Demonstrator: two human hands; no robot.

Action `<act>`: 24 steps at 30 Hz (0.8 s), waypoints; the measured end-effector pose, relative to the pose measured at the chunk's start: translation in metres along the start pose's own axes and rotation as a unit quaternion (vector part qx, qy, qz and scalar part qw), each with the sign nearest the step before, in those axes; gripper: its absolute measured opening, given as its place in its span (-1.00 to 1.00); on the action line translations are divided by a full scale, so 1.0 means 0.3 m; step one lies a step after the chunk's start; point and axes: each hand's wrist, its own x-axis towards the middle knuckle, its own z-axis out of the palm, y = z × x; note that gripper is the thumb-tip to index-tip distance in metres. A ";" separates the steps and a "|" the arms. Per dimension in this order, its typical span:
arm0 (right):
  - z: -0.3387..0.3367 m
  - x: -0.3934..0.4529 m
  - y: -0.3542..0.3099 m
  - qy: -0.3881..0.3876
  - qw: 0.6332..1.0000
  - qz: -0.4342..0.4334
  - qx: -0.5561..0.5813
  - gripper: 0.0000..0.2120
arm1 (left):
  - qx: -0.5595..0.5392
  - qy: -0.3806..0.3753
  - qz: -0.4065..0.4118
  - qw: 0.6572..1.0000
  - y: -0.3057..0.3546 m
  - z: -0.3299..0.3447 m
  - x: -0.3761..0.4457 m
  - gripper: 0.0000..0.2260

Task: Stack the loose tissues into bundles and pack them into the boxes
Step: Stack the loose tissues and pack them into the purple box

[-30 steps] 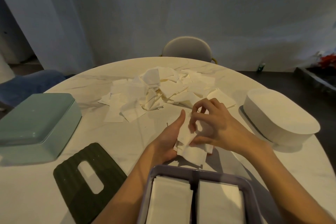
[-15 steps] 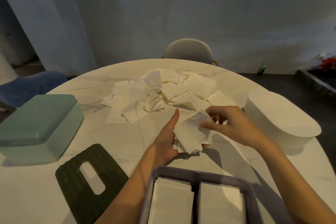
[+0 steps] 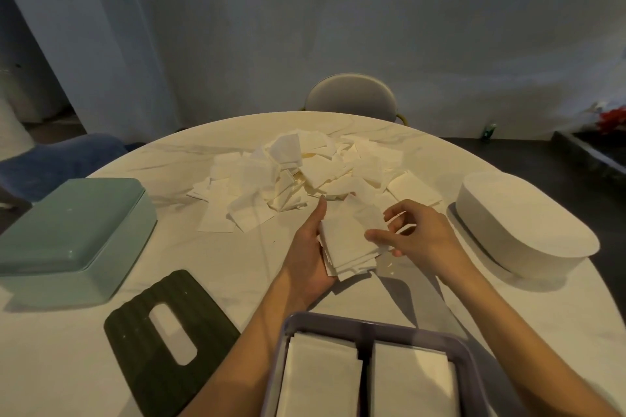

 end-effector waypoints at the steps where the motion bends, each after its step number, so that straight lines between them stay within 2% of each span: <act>1: -0.004 -0.001 -0.003 0.005 1.000 -0.015 -0.007 -0.61 | 0.003 0.006 0.002 1.000 0.000 -0.005 0.004 -0.50; 6: -0.081 0.002 -0.016 0.004 0.996 -0.085 0.033 -0.79 | 0.025 0.026 0.029 0.999 0.006 -0.042 0.022 -0.63; 8: -0.111 -0.001 -0.027 -0.029 0.994 -0.073 0.081 -0.80 | 0.063 0.011 0.032 0.997 0.011 -0.054 0.019 -0.60; 11: -0.115 0.001 -0.028 -0.081 0.985 -0.038 0.147 -0.67 | 0.106 -0.010 0.035 0.994 0.007 -0.035 0.000 -0.65; 13: -0.101 0.004 -0.022 -0.082 0.983 -0.017 0.163 -0.62 | 0.105 -0.039 0.040 0.993 -0.002 -0.027 -0.002 -0.64; 16: -0.083 0.007 -0.018 -0.060 0.985 -0.016 0.164 -0.70 | 0.083 -0.046 0.037 0.995 -0.010 -0.012 0.000 -0.65; 19: -0.086 0.010 -0.019 -0.057 0.982 -0.020 0.181 -0.76 | 0.052 -0.043 0.010 0.998 0.003 -0.009 -0.002 -0.57; 21: -0.100 0.006 -0.036 -0.065 0.968 -0.016 0.242 -0.76 | 0.051 -0.032 0.004 0.998 0.012 -0.018 -0.005 -0.47; 24: -0.138 -0.019 -0.076 -0.112 0.920 0.001 0.375 -0.81 | 0.073 -0.024 -0.007 0.997 0.016 -0.025 -0.007 -0.40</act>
